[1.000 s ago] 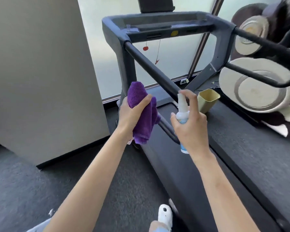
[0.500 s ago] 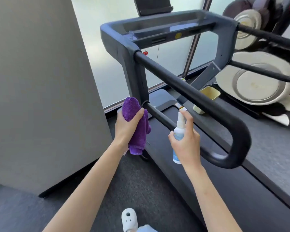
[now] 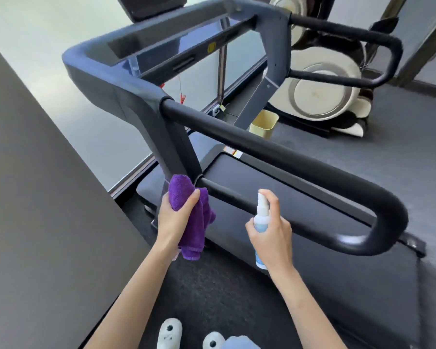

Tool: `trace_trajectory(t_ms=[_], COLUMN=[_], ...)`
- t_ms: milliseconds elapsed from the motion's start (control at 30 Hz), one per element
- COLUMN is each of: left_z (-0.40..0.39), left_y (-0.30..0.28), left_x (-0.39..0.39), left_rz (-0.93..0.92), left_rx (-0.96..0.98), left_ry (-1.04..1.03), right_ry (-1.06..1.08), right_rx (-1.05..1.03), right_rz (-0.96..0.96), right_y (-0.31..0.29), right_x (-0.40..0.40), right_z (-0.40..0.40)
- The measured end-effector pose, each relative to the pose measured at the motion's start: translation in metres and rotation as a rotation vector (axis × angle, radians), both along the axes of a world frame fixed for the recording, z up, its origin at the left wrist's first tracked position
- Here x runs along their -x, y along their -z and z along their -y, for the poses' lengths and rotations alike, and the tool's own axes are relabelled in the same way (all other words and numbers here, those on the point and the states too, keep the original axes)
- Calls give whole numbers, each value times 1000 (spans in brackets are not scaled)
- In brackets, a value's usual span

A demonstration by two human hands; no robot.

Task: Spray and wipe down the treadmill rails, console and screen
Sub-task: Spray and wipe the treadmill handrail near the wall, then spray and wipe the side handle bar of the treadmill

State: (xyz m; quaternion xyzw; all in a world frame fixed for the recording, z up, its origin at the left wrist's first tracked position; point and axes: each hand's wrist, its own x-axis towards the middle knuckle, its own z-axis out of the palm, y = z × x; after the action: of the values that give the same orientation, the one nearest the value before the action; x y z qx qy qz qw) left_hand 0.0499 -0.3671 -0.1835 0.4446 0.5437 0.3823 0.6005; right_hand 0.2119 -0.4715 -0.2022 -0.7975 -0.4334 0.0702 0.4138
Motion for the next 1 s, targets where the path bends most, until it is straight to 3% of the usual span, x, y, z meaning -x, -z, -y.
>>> trace_trajectory(t_ms=[400,567,733,1000], left_z=[-59,-68,-73,-57], left_y=[19,26,33,34], left_x=[44,57,59,31], left_rz=[-43,-28,-39,-24], left_rx=[21,35,32,43], left_ry=[333,372,386,435], right_ry=[255,384,412,568], right_rx=[183,98,127,35], right_rz=[67,1,69,-4], right_y=[11,17,20,24], right_x=[66,67,64,44], right_z=[-33,-39,-37,22])
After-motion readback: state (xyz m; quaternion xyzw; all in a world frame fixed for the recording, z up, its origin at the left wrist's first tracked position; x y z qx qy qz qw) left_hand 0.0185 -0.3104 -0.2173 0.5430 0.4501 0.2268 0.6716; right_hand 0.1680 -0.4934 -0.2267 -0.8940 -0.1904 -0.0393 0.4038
